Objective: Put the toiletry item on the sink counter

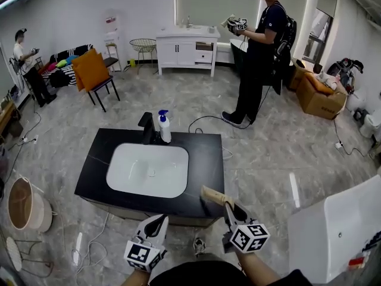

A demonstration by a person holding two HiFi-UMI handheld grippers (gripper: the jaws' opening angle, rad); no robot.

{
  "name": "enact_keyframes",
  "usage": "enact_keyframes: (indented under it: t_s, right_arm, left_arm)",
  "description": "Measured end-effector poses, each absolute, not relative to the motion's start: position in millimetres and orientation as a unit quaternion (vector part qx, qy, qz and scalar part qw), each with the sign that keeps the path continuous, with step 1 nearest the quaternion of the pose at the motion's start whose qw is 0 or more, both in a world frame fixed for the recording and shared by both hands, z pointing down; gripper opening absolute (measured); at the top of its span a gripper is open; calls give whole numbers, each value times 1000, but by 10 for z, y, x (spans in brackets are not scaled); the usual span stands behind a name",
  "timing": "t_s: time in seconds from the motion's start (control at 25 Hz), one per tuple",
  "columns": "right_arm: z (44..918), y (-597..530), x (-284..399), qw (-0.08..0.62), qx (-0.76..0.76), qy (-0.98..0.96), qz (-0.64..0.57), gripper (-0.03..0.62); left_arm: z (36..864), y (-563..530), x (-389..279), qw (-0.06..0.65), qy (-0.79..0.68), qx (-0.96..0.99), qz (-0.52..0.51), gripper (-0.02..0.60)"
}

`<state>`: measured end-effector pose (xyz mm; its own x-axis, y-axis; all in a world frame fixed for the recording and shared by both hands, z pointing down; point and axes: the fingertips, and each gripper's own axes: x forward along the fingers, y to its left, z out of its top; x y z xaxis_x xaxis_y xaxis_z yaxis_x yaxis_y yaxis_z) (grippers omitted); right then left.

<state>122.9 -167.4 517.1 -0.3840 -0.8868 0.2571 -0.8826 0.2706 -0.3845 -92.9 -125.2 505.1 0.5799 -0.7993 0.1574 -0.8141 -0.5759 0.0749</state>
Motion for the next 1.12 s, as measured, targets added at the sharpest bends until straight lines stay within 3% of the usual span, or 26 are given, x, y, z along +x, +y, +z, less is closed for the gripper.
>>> enact_keyframes:
  t_s: [0.68, 1.12]
  right_arm:
    - [5449, -3271, 1384, -18, -522, 823, -225, 48]
    - [5713, -3897, 1268, -2, -559, 788, -258, 48]
  left_arm:
    - [5127, -2183, -594, 83, -505, 858, 50, 8]
    - [5214, -2648, -850, 89, -488, 866, 67, 9]
